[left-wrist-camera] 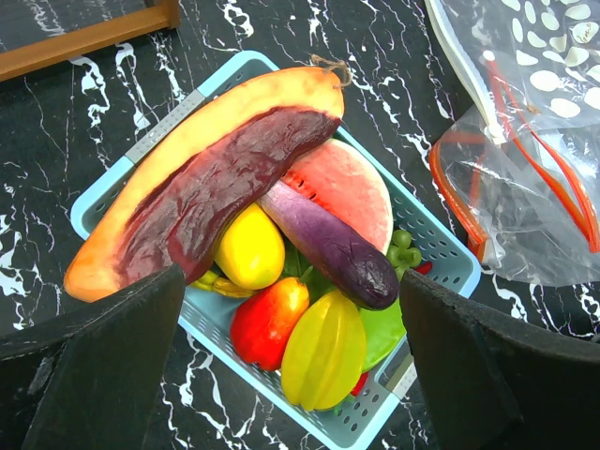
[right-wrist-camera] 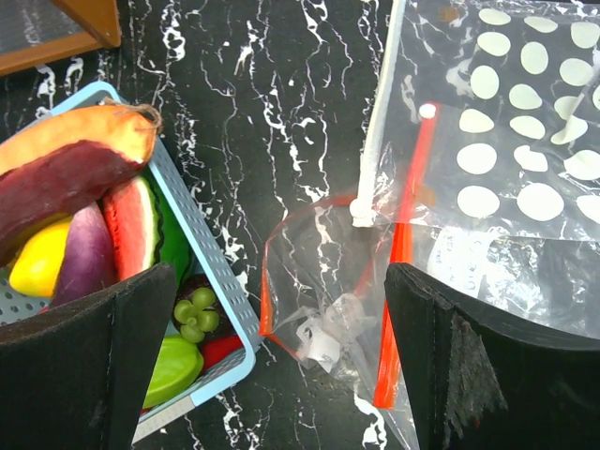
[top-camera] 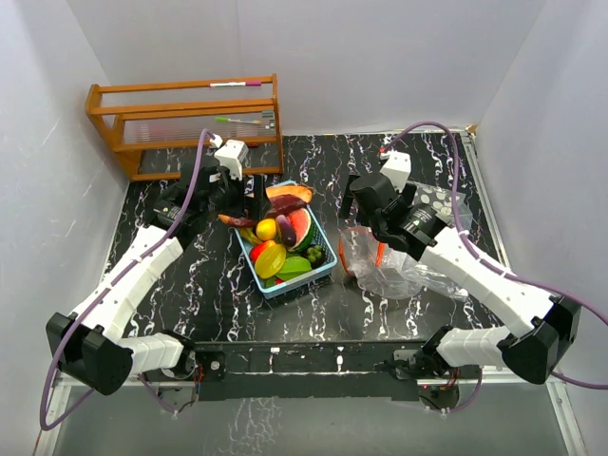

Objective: Place the food in the zip-top bag and seal the zipper
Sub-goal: Pick up the zipper food storage bag at the center of the board.

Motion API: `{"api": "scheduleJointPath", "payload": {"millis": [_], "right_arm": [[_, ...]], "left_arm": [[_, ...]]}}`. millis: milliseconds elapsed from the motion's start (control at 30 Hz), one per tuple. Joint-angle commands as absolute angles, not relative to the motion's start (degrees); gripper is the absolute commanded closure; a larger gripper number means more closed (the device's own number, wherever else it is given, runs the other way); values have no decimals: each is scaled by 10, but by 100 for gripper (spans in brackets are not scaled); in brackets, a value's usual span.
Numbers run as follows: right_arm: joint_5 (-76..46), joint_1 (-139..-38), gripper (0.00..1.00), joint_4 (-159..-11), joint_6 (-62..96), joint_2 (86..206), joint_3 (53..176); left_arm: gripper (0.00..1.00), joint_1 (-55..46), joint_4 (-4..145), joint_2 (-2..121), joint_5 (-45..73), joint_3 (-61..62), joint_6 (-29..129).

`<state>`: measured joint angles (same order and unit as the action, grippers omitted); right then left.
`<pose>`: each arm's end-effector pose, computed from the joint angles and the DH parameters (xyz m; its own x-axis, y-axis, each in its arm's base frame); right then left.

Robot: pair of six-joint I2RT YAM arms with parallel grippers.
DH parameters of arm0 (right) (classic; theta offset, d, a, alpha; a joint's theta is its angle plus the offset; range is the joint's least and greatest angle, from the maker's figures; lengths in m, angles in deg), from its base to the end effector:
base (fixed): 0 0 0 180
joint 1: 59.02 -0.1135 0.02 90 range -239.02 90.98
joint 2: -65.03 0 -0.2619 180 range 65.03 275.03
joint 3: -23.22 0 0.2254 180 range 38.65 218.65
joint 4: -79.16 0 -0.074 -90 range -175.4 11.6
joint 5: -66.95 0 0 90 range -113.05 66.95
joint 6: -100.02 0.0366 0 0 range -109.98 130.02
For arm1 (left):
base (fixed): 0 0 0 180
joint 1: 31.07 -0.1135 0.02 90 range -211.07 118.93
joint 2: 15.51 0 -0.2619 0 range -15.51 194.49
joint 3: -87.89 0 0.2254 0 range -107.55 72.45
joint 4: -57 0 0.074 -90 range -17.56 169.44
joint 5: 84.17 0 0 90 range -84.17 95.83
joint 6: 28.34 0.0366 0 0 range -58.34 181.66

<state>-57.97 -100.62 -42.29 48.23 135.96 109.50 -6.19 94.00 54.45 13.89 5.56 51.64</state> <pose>0.1841 0.1354 0.3495 -0.5459 0.1935 -0.8152 0.1341 0.9806 0.1430 0.2252 -0.1101 0.3619 -0.4649 0.0257 -0.8850 0.4583 0.8622 -0.2157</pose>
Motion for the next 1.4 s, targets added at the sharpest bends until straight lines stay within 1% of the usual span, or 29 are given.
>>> {"api": "scheduleJointPath", "payload": {"millis": [0, 267, 433, 500, 533, 633, 733, 767, 867, 900, 1000, 1133, 1267, 1333, 1367], "right_arm": [[-615, -1006, 2, -416, 496, 1365, 1122], [-591, -1004, 2, -473, 425, 1333, 1098], [-612, -1002, 2, -489, 416, 1328, 1085], [-621, -994, 3, -495, 414, 1341, 1084], [-618, -986, 5, -497, 412, 1353, 1085], [-591, -945, 15, -511, 397, 1414, 1096], [-550, -885, 19, -516, 392, 1483, 1122], [-541, -870, 22, -519, 389, 1504, 1133], [-555, -852, 28, -519, 385, 1570, 1179], [-559, -850, 29, -519, 383, 1591, 1193], [-562, -849, 37, -520, 373, 1653, 1236], [-570, -847, 40, -499, 367, 1733, 1276], [-594, -844, 41, -480, 368, 1780, 1285], [-605, -837, 45, -473, 369, 1794, 1280], [-609, -835, 46, -471, 369, 1796, 1278]], "left_arm": [[3, -60, 949, 526, 136, 38, 519], [3, -60, 949, 532, 139, 42, 521], [3, -60, 948, 527, 140, 45, 522], [3, -60, 947, 526, 140, 47, 521], [3, -60, 946, 524, 141, 47, 521], [3, -60, 944, 518, 144, 50, 514], [3, -60, 935, 504, 144, 64, 512], [3, -60, 932, 501, 140, 68, 511], [3, -60, 934, 499, 144, 68, 511], [3, -60, 935, 501, 148, 67, 512], [3, -60, 938, 504, 164, 68, 510], [3, -60, 936, 500, 172, 80, 509], [3, -60, 940, 500, 161, 83, 510], [3, -60, 943, 502, 159, 81, 512], [3, -60, 944, 504, 159, 79, 512]]}}
